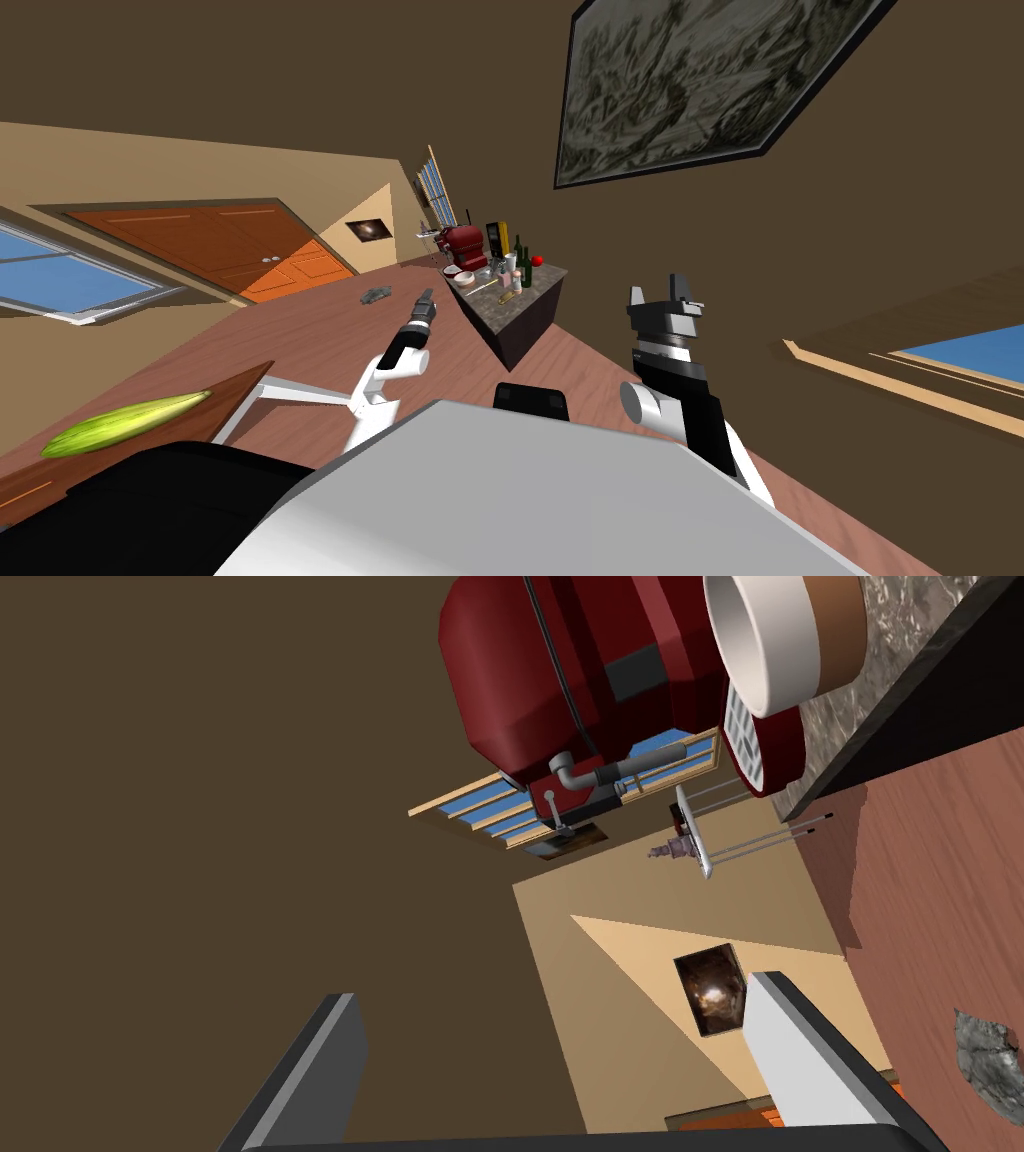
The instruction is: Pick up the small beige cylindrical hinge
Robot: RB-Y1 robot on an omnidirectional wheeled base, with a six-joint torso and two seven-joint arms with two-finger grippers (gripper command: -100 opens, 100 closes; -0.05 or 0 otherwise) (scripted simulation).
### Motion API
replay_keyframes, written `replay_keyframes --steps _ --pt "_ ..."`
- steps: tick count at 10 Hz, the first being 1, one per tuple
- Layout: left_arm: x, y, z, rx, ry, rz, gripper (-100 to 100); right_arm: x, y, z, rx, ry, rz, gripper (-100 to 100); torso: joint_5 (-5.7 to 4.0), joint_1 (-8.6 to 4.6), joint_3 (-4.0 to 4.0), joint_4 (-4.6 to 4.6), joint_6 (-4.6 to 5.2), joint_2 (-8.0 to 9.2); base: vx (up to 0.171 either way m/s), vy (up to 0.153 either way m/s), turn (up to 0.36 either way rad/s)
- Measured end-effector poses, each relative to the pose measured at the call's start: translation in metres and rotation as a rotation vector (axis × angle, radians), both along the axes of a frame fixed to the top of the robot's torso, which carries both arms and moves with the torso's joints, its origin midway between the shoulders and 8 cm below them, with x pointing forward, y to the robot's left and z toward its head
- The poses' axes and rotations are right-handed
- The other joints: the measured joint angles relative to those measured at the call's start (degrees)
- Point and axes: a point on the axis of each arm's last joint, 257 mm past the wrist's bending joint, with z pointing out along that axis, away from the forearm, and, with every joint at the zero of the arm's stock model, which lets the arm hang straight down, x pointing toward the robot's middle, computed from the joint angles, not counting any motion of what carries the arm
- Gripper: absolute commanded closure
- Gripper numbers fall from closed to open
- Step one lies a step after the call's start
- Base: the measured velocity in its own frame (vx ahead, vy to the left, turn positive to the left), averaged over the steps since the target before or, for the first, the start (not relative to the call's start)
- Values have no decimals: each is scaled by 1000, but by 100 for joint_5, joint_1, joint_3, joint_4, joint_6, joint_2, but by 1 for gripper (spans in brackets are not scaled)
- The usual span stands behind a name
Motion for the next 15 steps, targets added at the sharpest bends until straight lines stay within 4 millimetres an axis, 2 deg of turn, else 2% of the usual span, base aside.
replay_keyframes --steps 2,5,7,9,10,15 --pt "1 10 -8 -7 41 24 -100 0 0 0 0 0 0 0 0 3 -1 0 1 -1 15 -32 7" --pt "-4 41 -15 -12 104 88 -100 0 0 0 0 0 0 0 -2 -11 -4 -2 1 -7 20 -57 13" --pt "-7 52 -24 -27 152 117 -100 0 0 0 0 0 0 0 0 2 -2 -1 1 -2 16 -33 3" --pt "-11 72 -35 -44 199 159 -100 0 0 0 0 0 0 0 -1 -4 -5 -2 1 -8 15 -36 9" --pt "-13 74 -39 -50 215 167 -100 0 0 0 0 0 0 0 0 2 -2 -1 1 -2 19 -50 7" --pt "-28 110 -54 -100 304 254 -100 0 0 0 0 0 0 0 -2 -7 -6 -3 1 -11 25 -46 6"
